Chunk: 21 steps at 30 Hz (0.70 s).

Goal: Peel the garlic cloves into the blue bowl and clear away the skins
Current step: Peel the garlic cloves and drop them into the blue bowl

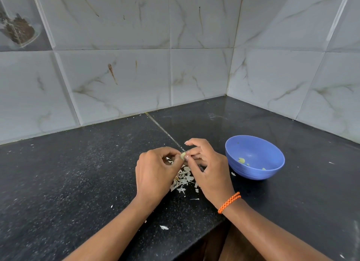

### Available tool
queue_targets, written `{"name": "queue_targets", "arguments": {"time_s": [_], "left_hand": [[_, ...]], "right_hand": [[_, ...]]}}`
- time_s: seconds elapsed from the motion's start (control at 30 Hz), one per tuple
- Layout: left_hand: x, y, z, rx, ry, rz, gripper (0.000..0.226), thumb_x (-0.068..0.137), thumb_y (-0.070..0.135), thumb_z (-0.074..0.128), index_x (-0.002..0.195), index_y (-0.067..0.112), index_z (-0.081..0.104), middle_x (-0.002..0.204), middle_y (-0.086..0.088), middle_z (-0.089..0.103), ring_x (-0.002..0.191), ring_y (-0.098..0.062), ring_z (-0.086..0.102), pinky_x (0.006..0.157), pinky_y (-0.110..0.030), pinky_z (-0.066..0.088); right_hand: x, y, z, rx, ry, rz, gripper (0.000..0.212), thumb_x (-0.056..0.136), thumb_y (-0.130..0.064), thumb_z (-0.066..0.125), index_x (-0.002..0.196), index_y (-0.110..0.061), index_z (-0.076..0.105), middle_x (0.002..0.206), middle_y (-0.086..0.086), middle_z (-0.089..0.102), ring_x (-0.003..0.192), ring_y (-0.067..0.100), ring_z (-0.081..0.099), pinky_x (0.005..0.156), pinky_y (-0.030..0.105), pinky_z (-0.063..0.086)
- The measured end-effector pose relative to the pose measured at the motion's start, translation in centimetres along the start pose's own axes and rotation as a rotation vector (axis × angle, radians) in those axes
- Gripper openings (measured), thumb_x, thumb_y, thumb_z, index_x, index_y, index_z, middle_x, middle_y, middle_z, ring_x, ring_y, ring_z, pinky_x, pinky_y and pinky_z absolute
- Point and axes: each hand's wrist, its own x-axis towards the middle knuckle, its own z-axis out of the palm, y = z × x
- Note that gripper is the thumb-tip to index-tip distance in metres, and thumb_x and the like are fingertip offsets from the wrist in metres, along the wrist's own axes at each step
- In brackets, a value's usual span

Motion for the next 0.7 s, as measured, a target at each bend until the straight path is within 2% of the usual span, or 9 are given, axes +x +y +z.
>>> {"name": "queue_targets", "arguments": {"time_s": [0.13,0.3,0.37,0.47,0.7], "left_hand": [[-0.04,0.07,0.00,-0.066,-0.032,0.013,0.013,0.096,0.037,0.075,0.084,0.039,0.080,0.072,0.019,0.075,0.058,-0.017,0.071,0.062,-0.048,0.061],[0.07,-0.23,0.03,-0.100,-0.071,0.008,0.016,0.095,0.030,0.072,0.089,0.043,0.080,0.087,0.017,0.078,0.059,-0.022,0.071,0.066,-0.051,0.060],[0.12,-0.25,0.04,-0.117,-0.089,0.019,0.012,0.096,0.035,0.074,0.091,0.043,0.081,0.091,0.018,0.079,0.060,-0.020,0.072,0.066,-0.050,0.061],[0.36,-0.37,-0.17,-0.163,-0.122,0.022,0.005,0.096,0.041,0.082,0.092,0.038,0.082,0.086,0.015,0.080,0.058,-0.019,0.073,0.065,-0.050,0.063],[0.79,-0.57,-0.63,-0.330,-0.153,-0.047,0.006,0.093,0.021,0.085,0.088,0.023,0.087,0.080,0.005,0.082,0.055,-0.023,0.071,0.060,-0.043,0.062]], "right_hand": [[0.22,-0.06,-0.20,0.081,0.011,0.049,0.039,0.097,0.004,0.071,0.128,-0.017,0.065,0.101,-0.003,0.076,0.093,0.011,0.078,0.080,0.029,0.065],[0.27,-0.15,-0.21,0.109,0.005,0.053,0.041,0.097,0.008,0.068,0.129,-0.017,0.064,0.105,-0.002,0.072,0.092,0.014,0.078,0.079,0.031,0.066],[0.26,-0.12,-0.26,0.106,0.015,0.051,0.041,0.097,0.008,0.068,0.129,-0.017,0.064,0.105,-0.003,0.071,0.092,0.014,0.078,0.078,0.031,0.065],[0.30,0.01,-0.32,0.107,0.021,0.063,0.040,0.098,0.007,0.067,0.129,-0.019,0.064,0.105,-0.003,0.072,0.092,0.015,0.078,0.079,0.033,0.066],[0.46,0.06,-0.54,0.211,0.008,0.142,0.035,0.100,0.001,0.069,0.129,-0.017,0.064,0.102,-0.001,0.076,0.089,0.020,0.079,0.077,0.034,0.066]]}}
